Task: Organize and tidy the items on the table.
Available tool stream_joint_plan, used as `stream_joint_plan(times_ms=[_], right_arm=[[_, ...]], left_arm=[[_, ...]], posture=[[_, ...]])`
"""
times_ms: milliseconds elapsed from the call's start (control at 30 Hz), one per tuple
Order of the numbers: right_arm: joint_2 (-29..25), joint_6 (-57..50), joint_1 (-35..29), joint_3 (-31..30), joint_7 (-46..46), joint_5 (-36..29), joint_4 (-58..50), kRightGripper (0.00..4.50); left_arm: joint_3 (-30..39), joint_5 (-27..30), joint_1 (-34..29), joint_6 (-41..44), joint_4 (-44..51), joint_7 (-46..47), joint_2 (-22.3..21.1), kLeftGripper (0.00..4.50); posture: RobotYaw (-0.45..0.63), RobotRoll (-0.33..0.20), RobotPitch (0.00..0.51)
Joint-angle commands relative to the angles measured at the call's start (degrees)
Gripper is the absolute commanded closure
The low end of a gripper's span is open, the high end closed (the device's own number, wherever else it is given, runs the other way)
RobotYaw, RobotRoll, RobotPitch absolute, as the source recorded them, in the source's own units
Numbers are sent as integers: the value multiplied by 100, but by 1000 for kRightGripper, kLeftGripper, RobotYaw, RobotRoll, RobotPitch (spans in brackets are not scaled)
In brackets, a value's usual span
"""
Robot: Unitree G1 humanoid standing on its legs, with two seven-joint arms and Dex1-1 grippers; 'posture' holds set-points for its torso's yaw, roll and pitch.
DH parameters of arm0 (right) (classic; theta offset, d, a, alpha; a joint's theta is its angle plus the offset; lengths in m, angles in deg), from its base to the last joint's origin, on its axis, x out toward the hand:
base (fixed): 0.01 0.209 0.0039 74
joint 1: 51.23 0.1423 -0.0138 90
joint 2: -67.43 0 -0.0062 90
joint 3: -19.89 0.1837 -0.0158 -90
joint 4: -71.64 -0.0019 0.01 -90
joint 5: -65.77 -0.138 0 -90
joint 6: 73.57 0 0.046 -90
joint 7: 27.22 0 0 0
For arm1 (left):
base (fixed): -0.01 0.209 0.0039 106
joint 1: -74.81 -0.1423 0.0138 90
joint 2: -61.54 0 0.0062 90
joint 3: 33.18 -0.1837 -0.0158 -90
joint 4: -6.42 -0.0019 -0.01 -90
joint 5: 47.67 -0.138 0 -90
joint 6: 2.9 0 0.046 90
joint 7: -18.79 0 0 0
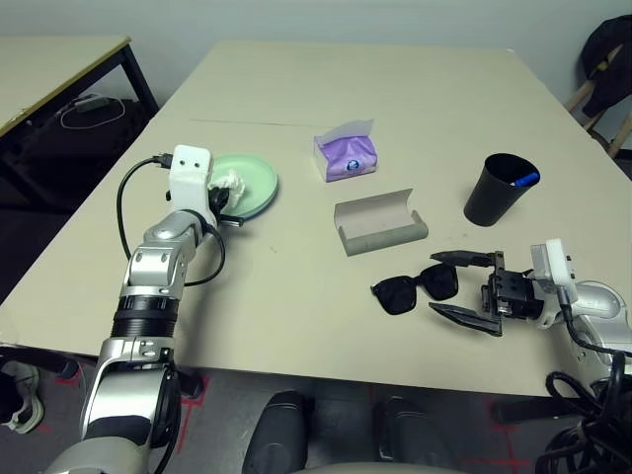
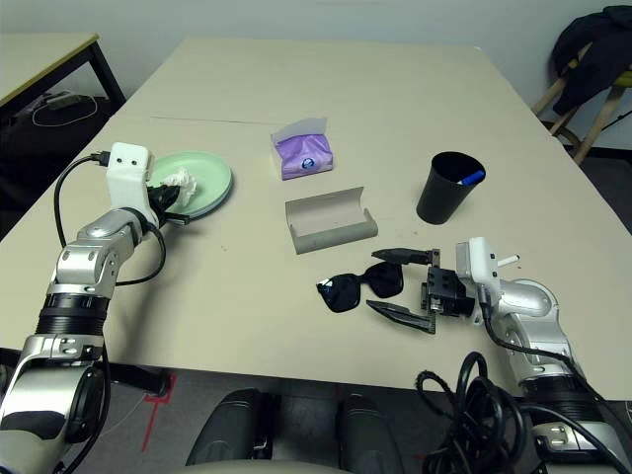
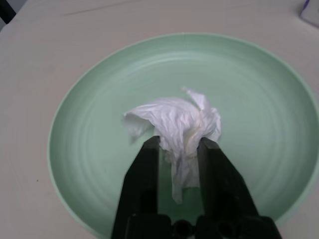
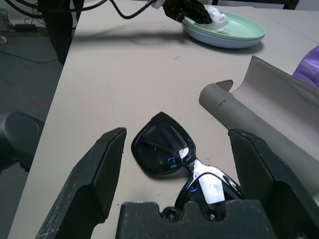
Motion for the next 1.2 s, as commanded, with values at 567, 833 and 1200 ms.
stream_joint_plan(times_ms=[567,833,1200], right_arm=[[53,-321,-282,214,-888,-173,-747,0],[59,-329,-567,240,-1031,-150,-934,0],[225,182,-284,188,-979,121,23,0]], left_arm=[[498,157,-851,212,1696,-123,27,24],[1135,931,-1582,701,3127,-335,137,24],[1717,2219,-2967,1042,4744,-1518,-403,24]], posture=[[47,0,72],[43,0,76],[98,0,73]])
